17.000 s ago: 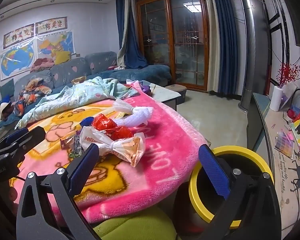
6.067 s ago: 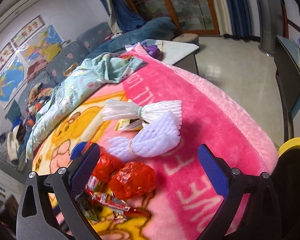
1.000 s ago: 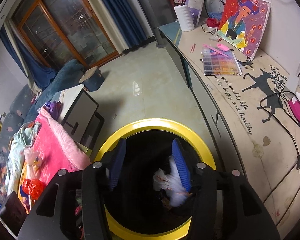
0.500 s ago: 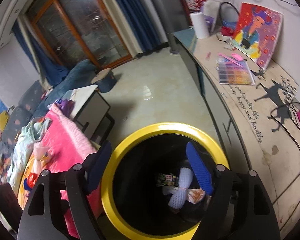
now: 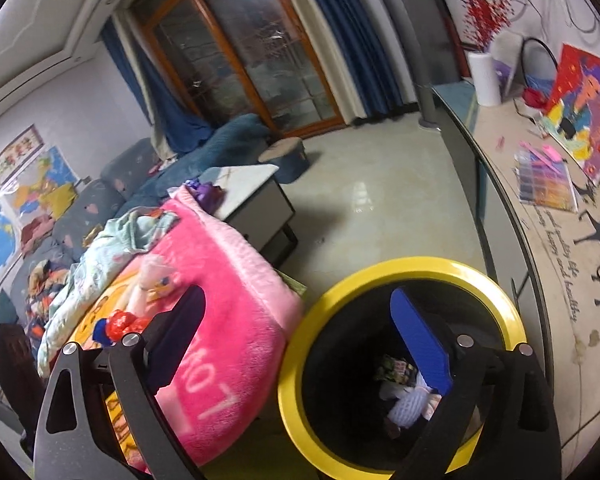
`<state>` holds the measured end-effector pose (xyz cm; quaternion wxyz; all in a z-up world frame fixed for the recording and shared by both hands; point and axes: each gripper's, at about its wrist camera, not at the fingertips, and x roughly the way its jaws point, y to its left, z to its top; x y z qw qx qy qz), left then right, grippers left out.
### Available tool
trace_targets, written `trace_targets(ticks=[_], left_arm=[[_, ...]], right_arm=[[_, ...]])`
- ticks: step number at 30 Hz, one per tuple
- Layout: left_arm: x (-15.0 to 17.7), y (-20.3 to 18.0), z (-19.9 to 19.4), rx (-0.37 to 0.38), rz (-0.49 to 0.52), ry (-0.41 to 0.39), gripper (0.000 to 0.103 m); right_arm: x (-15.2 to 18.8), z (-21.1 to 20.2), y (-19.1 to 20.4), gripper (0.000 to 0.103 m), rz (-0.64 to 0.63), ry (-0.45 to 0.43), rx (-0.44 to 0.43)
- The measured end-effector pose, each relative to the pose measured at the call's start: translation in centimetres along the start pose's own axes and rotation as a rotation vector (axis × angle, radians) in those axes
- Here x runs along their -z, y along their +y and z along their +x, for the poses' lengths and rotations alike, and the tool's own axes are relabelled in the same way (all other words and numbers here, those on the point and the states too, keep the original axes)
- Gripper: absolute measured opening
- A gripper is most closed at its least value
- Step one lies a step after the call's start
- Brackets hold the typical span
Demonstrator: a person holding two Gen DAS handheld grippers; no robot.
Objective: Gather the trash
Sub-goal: 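Move both tools back from the bin to the trash pile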
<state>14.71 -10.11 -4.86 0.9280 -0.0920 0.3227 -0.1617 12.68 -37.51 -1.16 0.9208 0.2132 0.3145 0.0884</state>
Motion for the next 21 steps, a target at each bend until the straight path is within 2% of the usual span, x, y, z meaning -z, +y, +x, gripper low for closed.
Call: trace_targets(ticks=[7,21], left_arm=[[-0.4,2.5,-2.5,-0.051,-0.045,-0.061,0.092],[-0.5,6.6,-6.3,-0.134,-0.115,-0.135,0.092]], right_arm=[[0.4,-0.4,2.5,0.091,-0.080,-0.010,-0.047],[1.8,0.2,8.3,0.091,-0.237,0.047,-0.131]])
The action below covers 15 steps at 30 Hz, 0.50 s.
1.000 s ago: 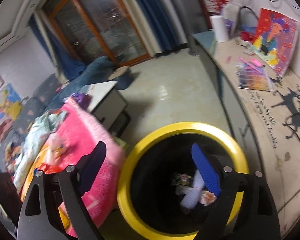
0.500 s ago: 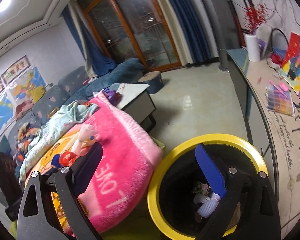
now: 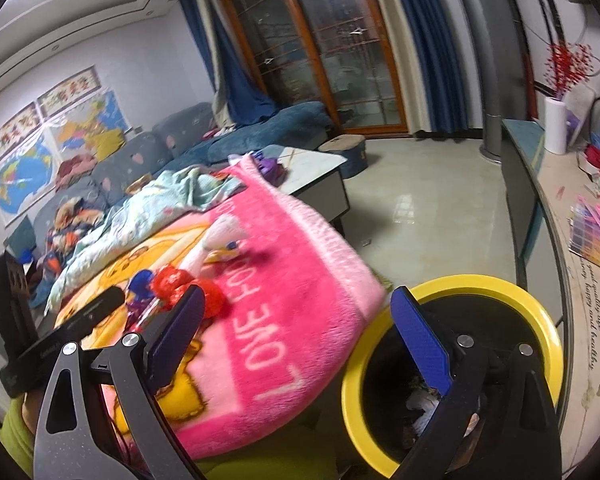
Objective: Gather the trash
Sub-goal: 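Move both tools back from the bin to the trash pile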
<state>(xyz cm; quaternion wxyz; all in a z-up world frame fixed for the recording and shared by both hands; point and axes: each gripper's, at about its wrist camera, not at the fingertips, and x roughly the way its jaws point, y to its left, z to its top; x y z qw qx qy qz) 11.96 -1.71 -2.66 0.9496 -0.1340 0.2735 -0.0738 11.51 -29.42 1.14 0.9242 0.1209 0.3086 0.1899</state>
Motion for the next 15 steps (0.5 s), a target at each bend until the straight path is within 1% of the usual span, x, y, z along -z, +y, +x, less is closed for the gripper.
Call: trace_targets(ticks=[15], left_arm=[[-1.0,4.8,-2.5,-0.084,-0.080,-0.058,0.092]], right_arm=[[0.5,1.8,5.1,0.091,-0.095,0.060,-0.092]])
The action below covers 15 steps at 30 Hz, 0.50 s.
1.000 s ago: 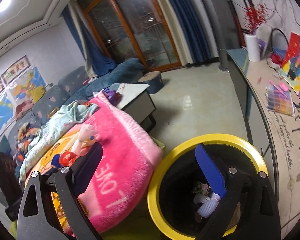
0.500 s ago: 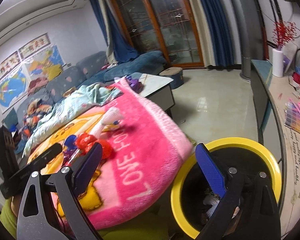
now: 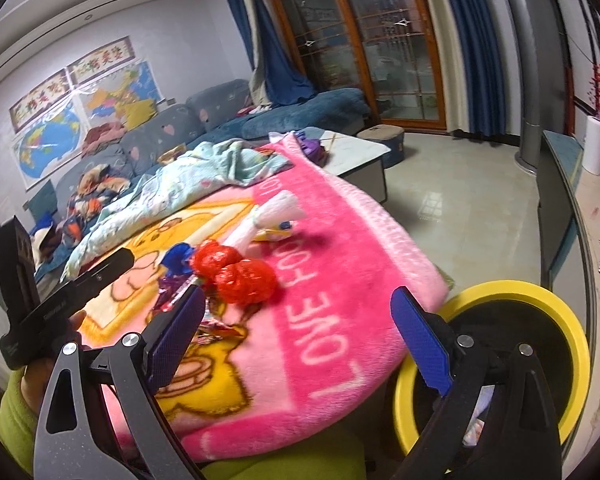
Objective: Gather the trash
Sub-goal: 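Move both tools back from the bin to the trash pile, then grasp the purple candy wrapper with the left tool while the right tool grasps the red candy stick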
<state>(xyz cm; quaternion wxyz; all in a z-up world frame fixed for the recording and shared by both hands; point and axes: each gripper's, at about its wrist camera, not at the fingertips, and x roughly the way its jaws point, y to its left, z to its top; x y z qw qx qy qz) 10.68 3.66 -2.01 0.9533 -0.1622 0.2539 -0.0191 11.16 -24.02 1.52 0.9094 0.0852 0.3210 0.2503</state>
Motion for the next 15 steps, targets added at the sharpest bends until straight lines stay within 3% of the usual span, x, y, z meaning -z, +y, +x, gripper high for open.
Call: trace_targets(ticks=[15], left_arm=[[-0.4,6.2,-0.5,-0.095,-0.105,0.009,0.092]], right_arm=[[1.3,5.2,6.1,0.091,-0.136,0.130,-0.088]])
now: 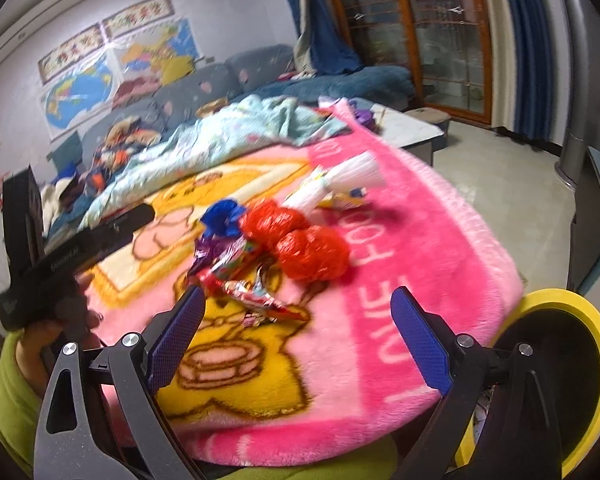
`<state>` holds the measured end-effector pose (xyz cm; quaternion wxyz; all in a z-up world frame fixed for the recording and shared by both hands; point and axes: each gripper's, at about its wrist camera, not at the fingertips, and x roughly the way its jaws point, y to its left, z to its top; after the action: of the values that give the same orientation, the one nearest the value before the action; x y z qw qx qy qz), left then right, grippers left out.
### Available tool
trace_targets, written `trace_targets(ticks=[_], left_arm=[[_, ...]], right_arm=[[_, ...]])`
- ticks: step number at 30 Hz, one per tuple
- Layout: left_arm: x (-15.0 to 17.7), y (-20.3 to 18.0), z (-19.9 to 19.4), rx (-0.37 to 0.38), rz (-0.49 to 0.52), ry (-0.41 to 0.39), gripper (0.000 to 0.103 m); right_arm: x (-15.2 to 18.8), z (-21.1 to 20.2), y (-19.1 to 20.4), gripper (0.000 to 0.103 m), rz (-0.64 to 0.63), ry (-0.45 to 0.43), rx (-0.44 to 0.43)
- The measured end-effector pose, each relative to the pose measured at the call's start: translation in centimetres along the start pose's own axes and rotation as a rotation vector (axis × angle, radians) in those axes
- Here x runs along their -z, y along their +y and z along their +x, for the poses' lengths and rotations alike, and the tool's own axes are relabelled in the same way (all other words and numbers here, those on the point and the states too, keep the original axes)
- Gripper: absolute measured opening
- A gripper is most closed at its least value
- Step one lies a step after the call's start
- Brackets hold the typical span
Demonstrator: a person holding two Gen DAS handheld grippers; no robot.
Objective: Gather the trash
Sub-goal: 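Grasp the purple candy wrapper with the left tool while the right tool grasps the red candy stick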
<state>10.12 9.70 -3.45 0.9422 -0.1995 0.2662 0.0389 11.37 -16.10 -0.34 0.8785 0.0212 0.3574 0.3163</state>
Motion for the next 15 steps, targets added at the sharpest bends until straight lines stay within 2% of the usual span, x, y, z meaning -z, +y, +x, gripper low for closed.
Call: trace_targets(ticks=[10,15], left_arm=[[0.7,3.9,1.7,-0.021,-0.073,0.061,0.091],[1.4,5.0,2.9,0.004,-0.112,0.106,0.080]], right_arm=[[0.4,4.7,0.9,0.089,-0.088,0.107,-0.018],[0.7,6.3,1.0,0.082,-0.131,0.136,-0.019]])
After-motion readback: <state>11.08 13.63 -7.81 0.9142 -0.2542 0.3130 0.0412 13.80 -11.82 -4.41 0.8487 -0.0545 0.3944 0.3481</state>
